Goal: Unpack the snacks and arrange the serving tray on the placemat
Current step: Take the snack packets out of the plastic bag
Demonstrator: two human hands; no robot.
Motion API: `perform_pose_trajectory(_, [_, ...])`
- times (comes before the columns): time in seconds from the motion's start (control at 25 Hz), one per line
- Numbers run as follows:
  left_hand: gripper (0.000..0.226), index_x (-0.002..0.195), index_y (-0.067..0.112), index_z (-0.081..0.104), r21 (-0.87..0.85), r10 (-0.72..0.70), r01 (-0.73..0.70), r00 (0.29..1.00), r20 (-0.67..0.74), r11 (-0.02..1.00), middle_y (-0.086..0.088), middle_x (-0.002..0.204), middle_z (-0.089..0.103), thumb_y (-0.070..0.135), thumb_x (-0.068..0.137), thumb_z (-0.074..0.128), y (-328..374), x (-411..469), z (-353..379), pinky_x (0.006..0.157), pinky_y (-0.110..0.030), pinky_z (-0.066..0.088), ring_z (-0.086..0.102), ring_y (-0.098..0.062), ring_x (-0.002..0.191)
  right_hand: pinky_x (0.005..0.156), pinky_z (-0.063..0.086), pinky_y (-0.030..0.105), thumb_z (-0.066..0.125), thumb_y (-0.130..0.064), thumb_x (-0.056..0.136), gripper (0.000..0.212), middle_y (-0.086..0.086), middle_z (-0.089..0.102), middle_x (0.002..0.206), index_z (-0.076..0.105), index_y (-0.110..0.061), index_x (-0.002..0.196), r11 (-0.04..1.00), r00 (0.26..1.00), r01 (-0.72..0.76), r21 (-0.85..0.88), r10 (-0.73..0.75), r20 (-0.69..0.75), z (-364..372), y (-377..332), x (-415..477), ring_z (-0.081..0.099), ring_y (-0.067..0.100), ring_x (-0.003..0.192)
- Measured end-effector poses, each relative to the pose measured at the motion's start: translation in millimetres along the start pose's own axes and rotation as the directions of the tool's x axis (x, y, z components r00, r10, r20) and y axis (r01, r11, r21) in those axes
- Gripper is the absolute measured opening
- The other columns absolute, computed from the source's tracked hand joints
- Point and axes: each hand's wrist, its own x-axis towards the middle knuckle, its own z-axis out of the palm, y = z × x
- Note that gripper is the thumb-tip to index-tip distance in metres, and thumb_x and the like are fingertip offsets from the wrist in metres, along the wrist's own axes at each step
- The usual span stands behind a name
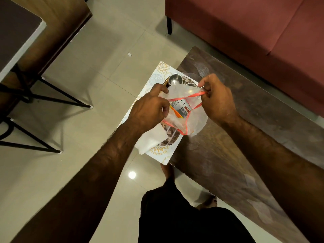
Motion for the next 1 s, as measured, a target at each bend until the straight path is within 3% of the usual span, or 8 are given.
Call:
perform_pose_trajectory(0.16, [0.031,0.115,0.017,0.071,0.008,-0.348,0.35,0.932,-0.099,0.937,-0.002,0.135,0.057,0.028,0.092,0.053,1.2,6.4,8.4,0.086,-0.036,0.053,0.066,-0.026,0.104,0.089,0.064,0.039,0.065,-0.008,0.103,0.024,0.008,0.073,0.127,0.061,-0.018,0.125,0.998,0.995,0.043,-0.05,-0.038,0.093,3.7,2.8,-2.5,0.071,0.024,0.108])
perform_pose_trajectory(0.24, [0.039,0.119,0.017,0.063,0.068,-0.434,0.443,0.894,-0.108,0.894,-0.004,0.127,0.059,0.043,0.089,0.059,6.5,8.7,12.7,0.082,-0.04,0.053,0.066,-0.031,0.1,0.088,0.064,0.038,0.069,-0.011,0.101,0.027,0.006,0.072,0.13,0.062,-0.02,0.125,0.994,0.991,0.078,-0.069,-0.07,0.118,5.4,3.5,-4.3,0.071,0.024,0.11])
perform_pose_trajectory(0.32, [0.041,0.122,0.014,0.055,0.119,-0.436,0.446,0.894,-0.103,0.887,-0.009,0.126,0.054,0.028,0.086,0.067,11.9,7.9,15.0,0.068,-0.038,0.044,0.065,-0.038,0.092,0.087,0.064,0.038,0.073,-0.01,0.098,0.032,0.004,0.071,0.131,0.062,-0.024,0.124,0.991,0.988,0.096,-0.089,-0.084,0.129,4.0,5.0,-4.4,0.069,0.021,0.11])
perform_pose_trajectory(0.4, [0.064,0.134,0.014,0.046,0.141,-0.417,0.418,0.908,-0.038,0.897,-0.011,0.132,0.049,0.009,0.075,0.07,14.5,5.6,14.1,0.062,-0.036,0.035,0.063,-0.042,0.085,0.089,0.064,0.041,0.077,-0.007,0.093,0.042,0.002,0.069,0.132,0.061,-0.026,0.128,0.987,0.985,0.106,-0.121,-0.087,0.149,-1.3,8.6,-3.0,0.067,0.019,0.111])
perform_pose_trajectory(0.52, [0.099,0.15,0.025,0.024,0.18,-0.4,0.373,0.906,0.143,0.91,-0.01,0.145,0.04,0.011,0.068,0.076,12.0,1.5,4.5,0.062,-0.036,0.038,0.061,-0.04,0.082,0.089,0.063,0.04,0.079,-0.011,0.091,0.056,0.001,0.067,0.134,0.055,-0.026,0.139,0.987,0.981,0.106,-0.119,-0.084,0.175,-14.7,14.3,-3.5,0.062,0.015,0.107])
perform_pose_trajectory(0.72, [0.115,0.156,0.028,0.006,-0.028,-0.309,0.331,0.907,0.287,0.943,-0.011,0.143,0.041,0.01,0.068,0.076,20.3,-1.9,-2.7,0.068,-0.038,0.049,0.06,-0.034,0.1,0.085,0.051,0.026,0.081,-0.01,0.089,0.072,0.002,0.064,0.137,0.047,-0.024,0.15,0.994,0.981,0.074,-0.075,-0.059,0.184,-30.8,14.2,-7.7,0.057,0.01,0.106])
perform_pose_trajectory(0.92, [0.119,0.158,0.023,0.004,-0.147,-0.287,0.343,0.907,0.307,0.928,-0.01,0.153,0.035,0.006,0.07,0.081,28.6,-1.0,5.5,0.099,-0.05,0.053,0.049,-0.032,0.132,0.08,0.049,0.022,0.071,0.0,0.086,0.039,-0.005,0.062,0.108,0.069,-0.017,0.122,0.947,0.952,0.3,-0.116,-0.304,-0.019,-28.6,-11.6,-25.2,0.053,0.009,0.095])
perform_pose_trajectory(1.0, [0.119,0.159,0.023,0.001,-0.154,-0.296,0.353,0.905,0.306,0.923,-0.01,0.155,0.033,0.006,0.071,0.08,28.5,-3.0,6.8,0.1,-0.05,0.053,0.047,-0.031,0.133,0.077,0.054,0.026,0.067,0.001,0.085,0.034,-0.003,0.07,0.106,0.076,-0.018,0.111,0.918,0.927,0.375,-0.133,-0.366,0.084,-19.1,-24.1,-25.2,0.058,0.01,0.092])
